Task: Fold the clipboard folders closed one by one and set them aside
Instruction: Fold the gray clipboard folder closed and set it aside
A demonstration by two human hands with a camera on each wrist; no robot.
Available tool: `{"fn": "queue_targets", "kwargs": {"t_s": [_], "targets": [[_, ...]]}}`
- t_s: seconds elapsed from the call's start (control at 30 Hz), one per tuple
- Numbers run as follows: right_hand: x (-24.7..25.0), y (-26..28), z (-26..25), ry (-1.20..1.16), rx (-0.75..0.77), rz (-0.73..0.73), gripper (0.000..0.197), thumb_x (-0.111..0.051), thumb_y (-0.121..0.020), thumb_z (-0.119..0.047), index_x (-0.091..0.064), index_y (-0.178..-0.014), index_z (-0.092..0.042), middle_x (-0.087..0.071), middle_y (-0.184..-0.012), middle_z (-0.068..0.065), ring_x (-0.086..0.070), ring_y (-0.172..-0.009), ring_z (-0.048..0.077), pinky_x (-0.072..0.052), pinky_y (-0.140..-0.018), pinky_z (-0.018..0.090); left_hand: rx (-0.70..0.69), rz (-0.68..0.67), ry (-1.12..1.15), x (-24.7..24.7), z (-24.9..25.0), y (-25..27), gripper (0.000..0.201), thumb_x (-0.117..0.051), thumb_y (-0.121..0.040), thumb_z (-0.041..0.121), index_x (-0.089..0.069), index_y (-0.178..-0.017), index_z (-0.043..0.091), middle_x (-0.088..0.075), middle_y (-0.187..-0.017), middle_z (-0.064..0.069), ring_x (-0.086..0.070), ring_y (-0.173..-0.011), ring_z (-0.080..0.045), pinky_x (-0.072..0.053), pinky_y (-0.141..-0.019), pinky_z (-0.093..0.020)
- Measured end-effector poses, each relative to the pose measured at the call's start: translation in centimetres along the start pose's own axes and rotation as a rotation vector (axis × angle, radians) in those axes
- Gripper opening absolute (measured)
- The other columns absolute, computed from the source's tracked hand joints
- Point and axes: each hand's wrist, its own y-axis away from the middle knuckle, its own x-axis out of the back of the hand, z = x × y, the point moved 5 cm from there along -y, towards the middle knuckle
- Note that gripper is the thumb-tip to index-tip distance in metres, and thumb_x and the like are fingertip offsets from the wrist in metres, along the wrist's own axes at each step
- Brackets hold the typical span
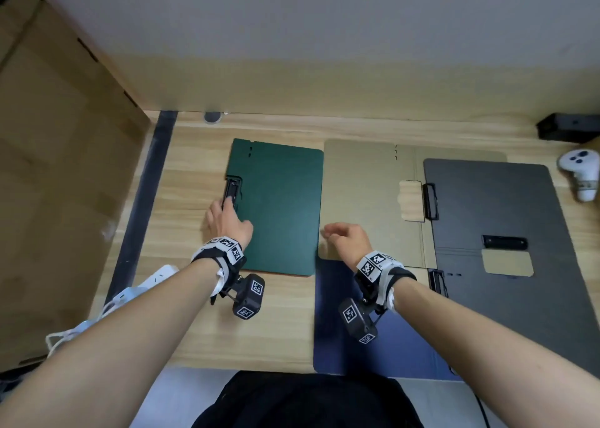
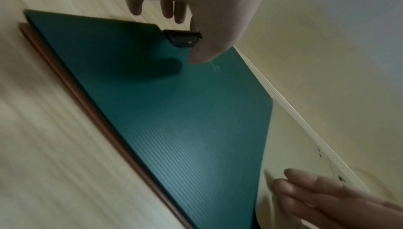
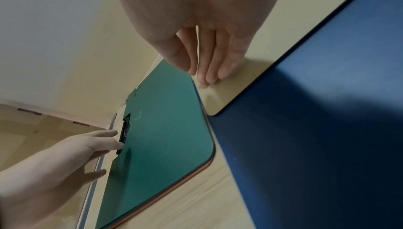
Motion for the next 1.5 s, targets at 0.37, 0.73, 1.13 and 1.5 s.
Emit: {"fn": "queue_targets", "kwargs": {"t_s": [0.37,0.73,1.13,1.5], "targets": [[14.9,4.6,9.1,-0.123,-0.164,0.211,0.024,-0.056,-0.084,0.005,-0.066,-0.075,-0.016,-0.067,-0.076,0.003,-0.060,-0.069,0.014,-0.050,-0.071,0.023,-0.489,-0.215,0.021,-8.2,13.2,8.3,0.056,-0.052,-0.082,0.000,-0.047,-0.137,0.007,-0.039,-0.149,-0.009,-0.034,-0.137,-0.032,-0.034,-0.111,-0.039],[28.7,4.0,18.0,0.002,-0.180,0.337,0.022,-0.064,-0.080,-0.003,-0.072,-0.073,-0.022,-0.075,-0.084,0.001,-0.066,-0.079,0.015,-0.053,-0.095,0.041,-0.681,-0.493,-0.434,-16.9,22.2,15.3,0.072,-0.052,-0.083,0.015,-0.028,-0.150,0.023,-0.004,-0.164,-0.008,-0.005,-0.150,-0.037,-0.028,-0.114,-0.054],[35.5,-1.4,15.6,0.278,0.071,0.317,0.046,-0.073,-0.073,-0.003,-0.065,-0.116,-0.016,-0.048,-0.121,0.006,-0.058,-0.087,0.018,-0.050,-0.093,0.032,-0.632,-0.395,-0.345,-17.5,27.6,20.0,0.023,-0.050,-0.087,0.033,-0.061,-0.097,0.016,-0.063,-0.104,-0.005,-0.059,-0.100,-0.029,-0.048,-0.077,-0.036],[34.9,-3.0,16.1,0.483,0.191,0.210,0.034,-0.080,-0.072,-0.021,-0.068,-0.104,-0.026,-0.050,-0.106,0.001,-0.044,-0.110,0.026,-0.038,-0.096,0.032,-0.368,-0.577,-0.485,-21.5,27.0,22.9,0.039,-0.055,-0.079,0.056,-0.057,-0.080,0.018,-0.063,-0.086,-0.003,-0.058,-0.082,-0.029,-0.042,-0.070,-0.030]]}}
